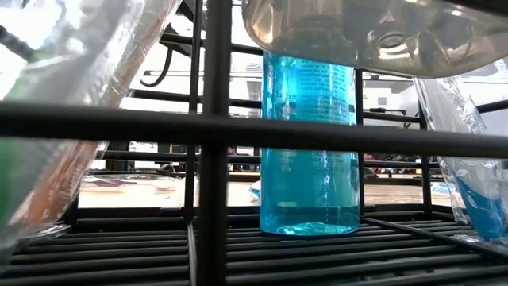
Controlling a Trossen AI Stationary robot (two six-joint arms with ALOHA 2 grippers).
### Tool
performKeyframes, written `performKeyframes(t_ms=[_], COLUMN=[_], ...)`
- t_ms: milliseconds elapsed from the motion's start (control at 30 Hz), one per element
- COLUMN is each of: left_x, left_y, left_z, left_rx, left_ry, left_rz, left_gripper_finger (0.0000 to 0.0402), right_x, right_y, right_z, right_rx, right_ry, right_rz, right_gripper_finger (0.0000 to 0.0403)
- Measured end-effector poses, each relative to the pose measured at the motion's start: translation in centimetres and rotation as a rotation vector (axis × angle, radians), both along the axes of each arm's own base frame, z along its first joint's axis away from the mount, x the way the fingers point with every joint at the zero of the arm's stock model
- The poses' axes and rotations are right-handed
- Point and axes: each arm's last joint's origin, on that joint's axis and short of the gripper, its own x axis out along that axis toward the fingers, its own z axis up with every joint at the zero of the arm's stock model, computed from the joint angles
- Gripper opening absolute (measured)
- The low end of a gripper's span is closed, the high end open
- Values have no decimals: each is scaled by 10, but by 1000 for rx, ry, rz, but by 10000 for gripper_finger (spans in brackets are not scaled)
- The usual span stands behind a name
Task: Pick & Place toothbrushing station
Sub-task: Put the green toothbrush into the black wire organizer
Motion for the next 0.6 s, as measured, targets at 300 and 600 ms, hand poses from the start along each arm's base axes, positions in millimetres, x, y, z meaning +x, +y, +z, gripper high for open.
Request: performKeyframes(t_ms=[300,600], left_x=[-2,-9], left_y=[-7,-22], left_z=[1,4], left_rx=[0,80], left_ry=[-14,-88], left_rz=[-27,-8], left_gripper_finger=[119,119], right_x=[6,8], right_y=[9,24], right_z=[29,37], right_rx=[-36,-55], right_ry=[-284,-381], right_rz=[27,66], right_gripper_finger=[0,0])
